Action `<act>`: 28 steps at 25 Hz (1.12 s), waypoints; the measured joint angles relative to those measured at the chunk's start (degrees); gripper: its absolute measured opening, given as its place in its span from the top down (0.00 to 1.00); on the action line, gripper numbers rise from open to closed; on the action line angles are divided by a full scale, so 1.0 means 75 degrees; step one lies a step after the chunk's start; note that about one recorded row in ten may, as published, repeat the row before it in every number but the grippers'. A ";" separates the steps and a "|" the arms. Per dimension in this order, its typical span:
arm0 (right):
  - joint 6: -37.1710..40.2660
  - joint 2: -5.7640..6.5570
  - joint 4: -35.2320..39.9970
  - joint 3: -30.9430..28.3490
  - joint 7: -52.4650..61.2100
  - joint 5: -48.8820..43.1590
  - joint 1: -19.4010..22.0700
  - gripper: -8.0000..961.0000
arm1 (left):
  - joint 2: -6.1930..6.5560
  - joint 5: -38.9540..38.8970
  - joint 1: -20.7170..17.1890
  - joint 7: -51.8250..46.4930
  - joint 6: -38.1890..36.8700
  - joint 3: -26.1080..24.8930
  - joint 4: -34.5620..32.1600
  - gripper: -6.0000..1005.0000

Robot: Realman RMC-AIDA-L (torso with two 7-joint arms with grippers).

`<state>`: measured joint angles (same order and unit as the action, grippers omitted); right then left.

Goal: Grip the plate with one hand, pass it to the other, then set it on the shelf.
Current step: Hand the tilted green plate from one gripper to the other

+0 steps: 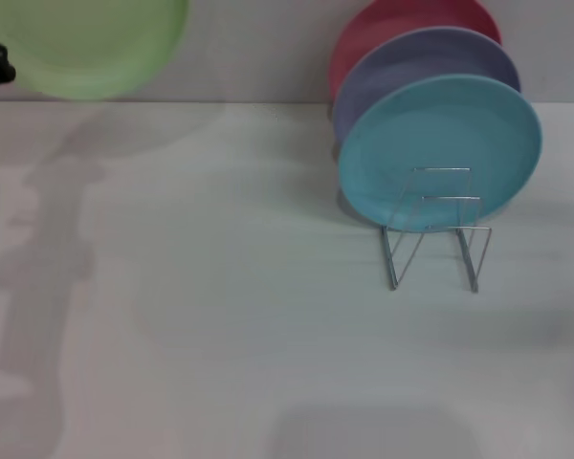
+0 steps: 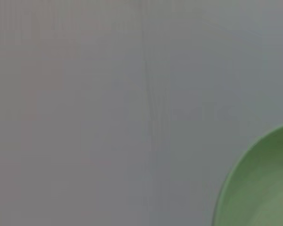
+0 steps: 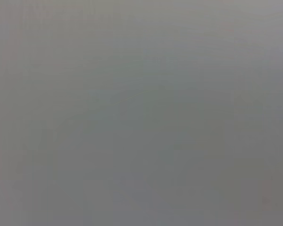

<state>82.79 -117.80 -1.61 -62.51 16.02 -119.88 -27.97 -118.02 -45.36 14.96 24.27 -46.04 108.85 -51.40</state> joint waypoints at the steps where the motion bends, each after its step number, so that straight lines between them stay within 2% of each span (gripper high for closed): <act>1: 0.0024 -0.0027 0.0020 0.0056 -0.0003 0.0000 0.0002 0.46 | 0.0001 0.0469 0.0034 -0.0713 -0.0249 -0.0003 0.0339 0.97; 2: 0.0124 -0.0098 0.0057 0.0264 -0.0046 0.0000 0.0032 0.46 | 0.0006 0.1295 0.0149 -0.2027 -0.0736 -0.0053 0.1106 0.97; 3: 0.0124 -0.0098 0.0057 0.0264 -0.0046 0.0000 0.0032 0.46 | 0.0006 0.1295 0.0149 -0.2027 -0.0736 -0.0053 0.1106 0.97; 5: 0.0239 -0.0143 -0.0011 0.0538 -0.0170 0.0000 0.0124 0.46 | 0.0013 0.1964 0.0277 -0.3299 -0.1272 -0.0101 0.1877 0.97; 8: 0.0553 -0.0210 -0.0482 0.1168 -0.0455 0.0000 0.0487 0.46 | 0.0021 0.2573 0.0367 -0.4498 -0.1942 -0.0149 0.2780 0.97; 11: 0.0941 -0.0231 -0.1305 0.1794 -0.0924 0.0000 0.1060 0.46 | 0.0022 0.2839 0.0300 -0.5159 -0.2473 -0.0157 0.3276 0.97; 12: 0.1273 -0.0232 -0.1828 0.2210 -0.1377 -0.0001 0.1440 0.46 | 0.0022 0.2900 0.0203 -0.5399 -0.2738 -0.0154 0.3432 0.97; 13: 0.1273 -0.0232 -0.1828 0.2210 -0.1377 -0.0001 0.1440 0.46 | 0.0022 0.2900 0.0203 -0.5399 -0.2738 -0.0154 0.3432 0.97; 17: 0.1955 -0.0217 -0.2395 0.3061 -0.1805 0.0000 0.1884 0.46 | -0.0006 0.2925 0.0063 -0.5770 -0.3037 -0.0096 0.3570 0.97; 22: 0.2204 -0.0195 -0.2455 0.3833 -0.1794 0.0000 0.1752 0.46 | -0.0061 0.2928 0.0044 -0.5818 -0.3182 0.0040 0.3655 0.97; 28: 0.1781 -0.0164 -0.2292 0.4997 -0.1733 0.0001 0.1017 0.46 | -0.0083 0.2894 0.0041 -0.5848 -0.3268 0.0377 0.3671 0.97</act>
<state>96.14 -119.04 -18.80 -25.03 3.02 -119.88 -20.34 -118.65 -23.66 15.27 -19.59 -70.54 111.68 -23.87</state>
